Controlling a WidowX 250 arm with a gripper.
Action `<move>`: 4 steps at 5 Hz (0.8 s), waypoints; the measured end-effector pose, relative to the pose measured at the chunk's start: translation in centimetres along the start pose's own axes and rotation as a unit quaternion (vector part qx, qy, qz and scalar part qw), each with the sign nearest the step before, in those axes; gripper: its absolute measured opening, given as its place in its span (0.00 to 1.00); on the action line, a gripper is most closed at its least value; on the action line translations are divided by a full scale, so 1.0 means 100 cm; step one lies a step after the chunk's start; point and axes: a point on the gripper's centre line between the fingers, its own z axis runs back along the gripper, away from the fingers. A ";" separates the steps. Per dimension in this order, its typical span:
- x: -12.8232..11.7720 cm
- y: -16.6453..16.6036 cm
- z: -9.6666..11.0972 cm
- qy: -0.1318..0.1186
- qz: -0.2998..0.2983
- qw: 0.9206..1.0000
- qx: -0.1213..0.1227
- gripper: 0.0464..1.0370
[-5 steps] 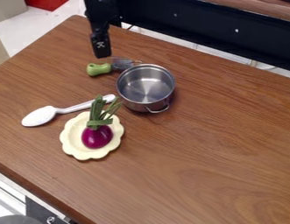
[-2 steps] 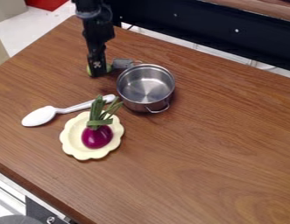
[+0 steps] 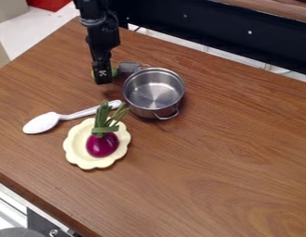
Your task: Move the spatula from the top left of the table to the right side
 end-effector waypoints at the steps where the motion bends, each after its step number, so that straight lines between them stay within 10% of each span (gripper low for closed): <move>1: 0.002 0.003 -0.009 0.007 0.013 1.000 0.004 0.96; 2: 0.006 0.008 -0.012 0.016 0.025 0.999 0.015 0.91; 4: 0.009 0.009 -0.012 0.018 0.042 0.999 0.000 0.34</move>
